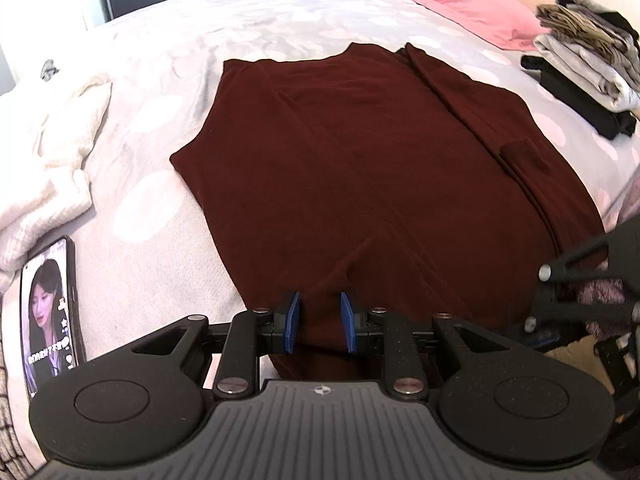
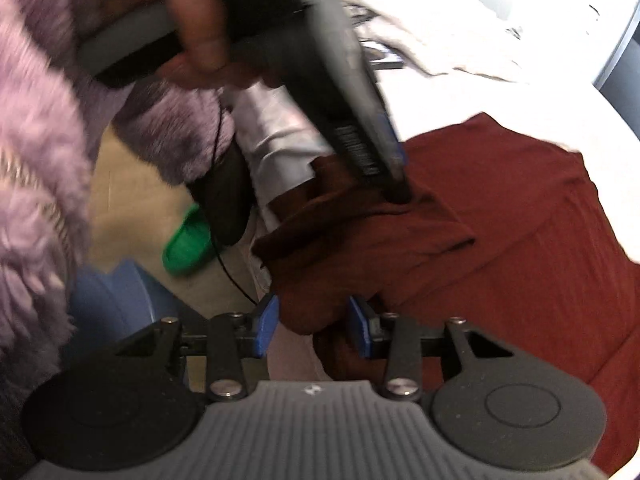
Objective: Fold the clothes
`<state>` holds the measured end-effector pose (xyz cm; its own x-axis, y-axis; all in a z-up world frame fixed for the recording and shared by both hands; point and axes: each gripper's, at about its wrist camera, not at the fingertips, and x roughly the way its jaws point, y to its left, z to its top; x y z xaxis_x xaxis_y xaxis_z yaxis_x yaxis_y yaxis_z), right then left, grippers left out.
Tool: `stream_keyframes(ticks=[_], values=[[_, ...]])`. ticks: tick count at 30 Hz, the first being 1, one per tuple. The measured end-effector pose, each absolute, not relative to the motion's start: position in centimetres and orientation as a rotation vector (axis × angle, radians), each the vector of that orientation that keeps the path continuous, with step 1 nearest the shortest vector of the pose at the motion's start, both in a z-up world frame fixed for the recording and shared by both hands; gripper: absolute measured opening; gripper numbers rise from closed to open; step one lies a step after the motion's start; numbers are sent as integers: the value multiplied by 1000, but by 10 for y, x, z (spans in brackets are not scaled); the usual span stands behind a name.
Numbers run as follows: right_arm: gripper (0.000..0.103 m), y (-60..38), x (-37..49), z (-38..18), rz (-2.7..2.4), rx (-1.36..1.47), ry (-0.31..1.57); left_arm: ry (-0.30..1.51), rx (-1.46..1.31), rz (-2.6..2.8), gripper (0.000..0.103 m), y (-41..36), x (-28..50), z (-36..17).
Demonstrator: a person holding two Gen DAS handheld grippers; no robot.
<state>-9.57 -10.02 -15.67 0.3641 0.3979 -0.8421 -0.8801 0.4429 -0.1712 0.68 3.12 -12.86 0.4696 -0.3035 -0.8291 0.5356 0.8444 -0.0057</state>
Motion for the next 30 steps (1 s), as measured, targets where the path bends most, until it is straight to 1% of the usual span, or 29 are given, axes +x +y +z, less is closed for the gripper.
stream_keyframes(ticks=[2,5,7,9,10,11,12,17,23,30], values=[[49,-95,-99,-162,899,-738,821,950,276,-520,21,31,6,-129],[49,-92,-100,-167,894,-756,854,945,283,-519,21,29,5,-130],[48,-92,-99,-167,897,-739,867,946,281,-518,21,29,4,-130],[44,-90,-99,-168,890,-729,870,947,278,-517,21,30,4,-130],[40,-90,-99,-169,886,-726,869,947,276,-517,21,30,4,-130],[22,-88,-99,-169,879,-726,866,948,275,-516,21,30,4,-130],[12,-87,-99,-170,869,-728,866,948,273,-515,21,30,4,-130],[9,-91,-99,-157,903,-653,876,930,250,-517,21,33,4,-124],[9,-104,-91,-122,997,-452,834,889,226,-488,21,39,5,-112],[9,-114,-70,-89,963,-328,756,799,148,-359,21,62,11,-92]])
